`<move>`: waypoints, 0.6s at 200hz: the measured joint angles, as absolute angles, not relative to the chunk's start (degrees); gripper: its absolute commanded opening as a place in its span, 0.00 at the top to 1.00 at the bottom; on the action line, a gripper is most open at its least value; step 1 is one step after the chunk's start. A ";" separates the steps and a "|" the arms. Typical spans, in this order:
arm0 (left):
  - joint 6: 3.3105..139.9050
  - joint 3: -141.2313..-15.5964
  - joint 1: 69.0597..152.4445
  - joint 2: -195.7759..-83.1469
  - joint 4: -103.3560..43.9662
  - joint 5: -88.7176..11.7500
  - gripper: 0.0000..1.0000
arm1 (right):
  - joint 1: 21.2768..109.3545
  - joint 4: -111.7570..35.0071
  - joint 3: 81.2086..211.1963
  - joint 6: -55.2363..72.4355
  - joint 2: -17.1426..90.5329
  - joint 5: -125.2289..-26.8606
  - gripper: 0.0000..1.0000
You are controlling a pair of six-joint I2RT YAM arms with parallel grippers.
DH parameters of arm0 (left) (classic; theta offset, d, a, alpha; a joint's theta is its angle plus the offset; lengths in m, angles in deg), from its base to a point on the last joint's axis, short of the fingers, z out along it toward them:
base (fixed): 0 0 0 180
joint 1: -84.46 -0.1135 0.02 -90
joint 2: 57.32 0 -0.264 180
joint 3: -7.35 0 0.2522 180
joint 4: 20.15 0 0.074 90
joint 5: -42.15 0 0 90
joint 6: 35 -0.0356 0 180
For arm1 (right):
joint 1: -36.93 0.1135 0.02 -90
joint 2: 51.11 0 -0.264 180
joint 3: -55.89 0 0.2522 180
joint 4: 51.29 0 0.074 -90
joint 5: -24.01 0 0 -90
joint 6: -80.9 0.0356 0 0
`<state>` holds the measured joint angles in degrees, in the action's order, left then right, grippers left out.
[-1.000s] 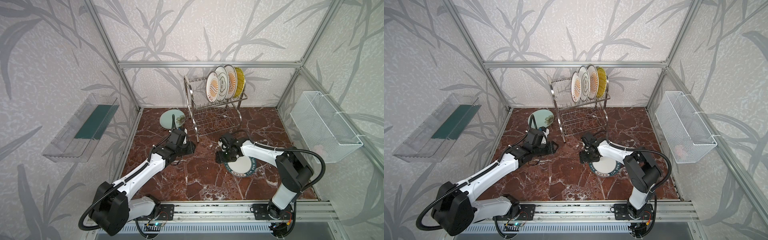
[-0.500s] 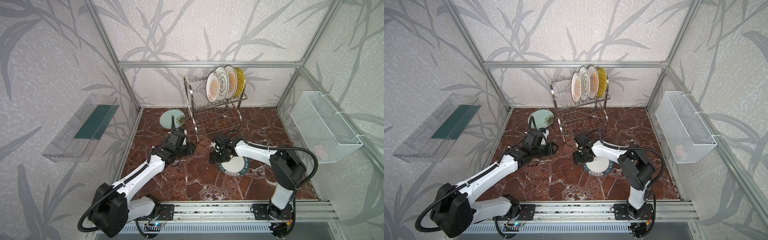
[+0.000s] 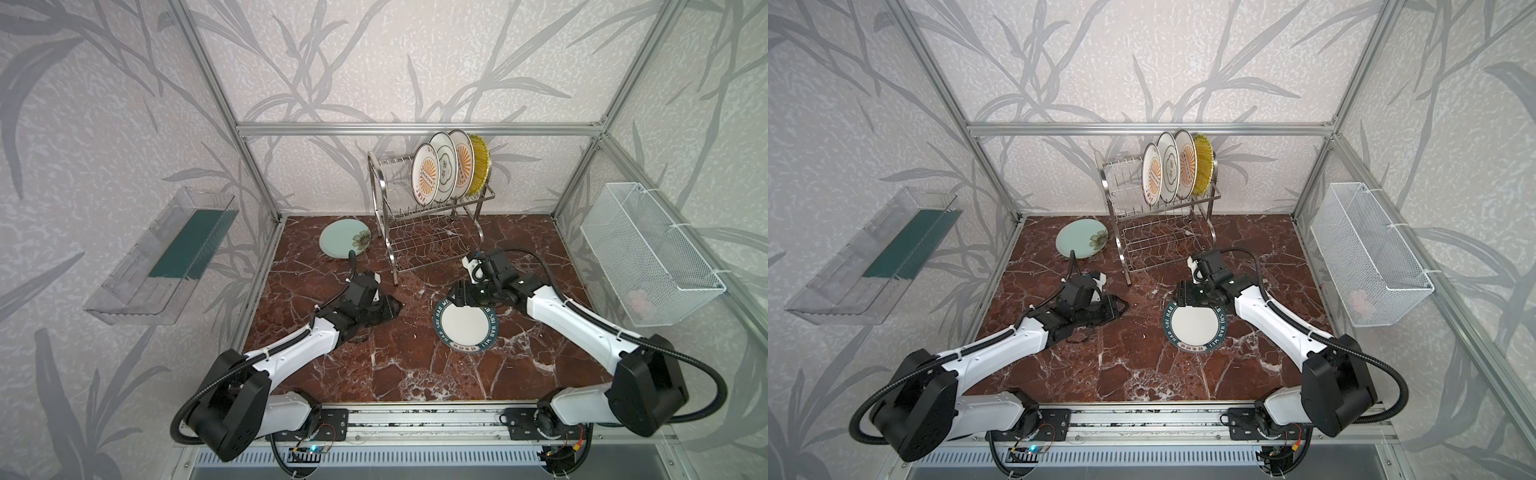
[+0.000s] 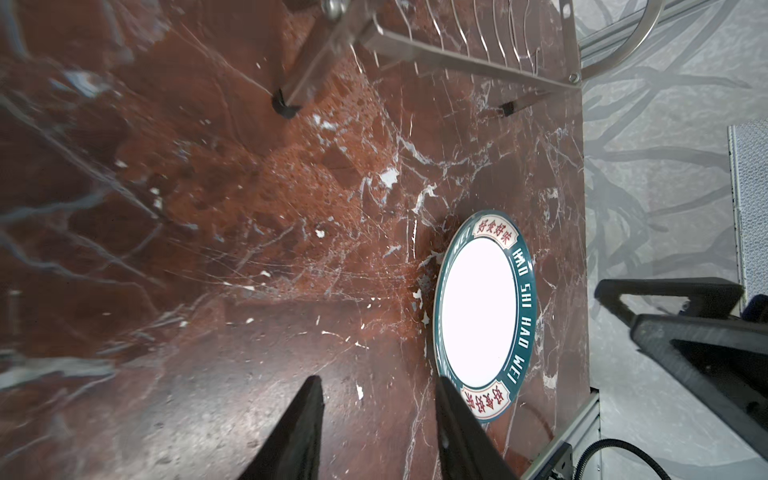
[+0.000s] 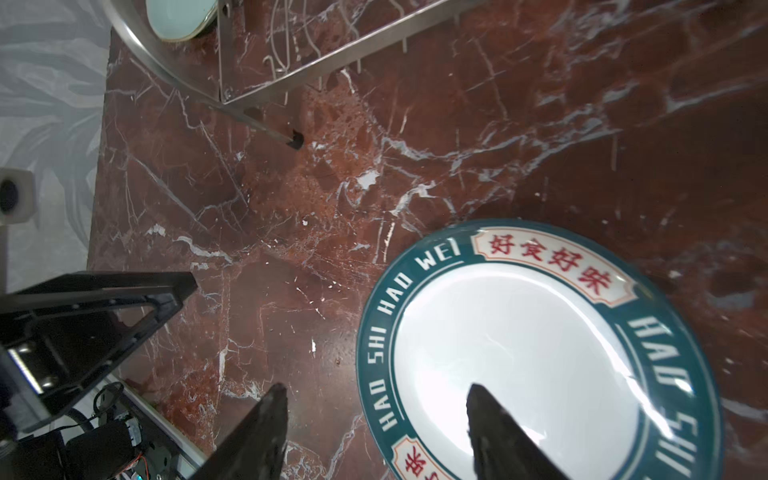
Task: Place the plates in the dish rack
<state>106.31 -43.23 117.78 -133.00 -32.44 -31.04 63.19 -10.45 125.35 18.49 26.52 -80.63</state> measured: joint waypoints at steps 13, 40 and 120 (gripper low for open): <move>108.23 -43.21 119.51 -135.84 -29.16 -30.56 0.57 | 60.37 -10.21 122.99 18.41 24.05 -80.93 0.33; 113.22 -43.17 123.31 -142.64 -20.94 -29.57 0.58 | 54.30 -9.47 119.08 18.25 19.77 -82.00 0.33; 122.46 -43.54 128.84 -153.50 -8.16 -28.41 0.61 | 48.40 -6.50 117.09 16.64 13.19 -83.86 0.34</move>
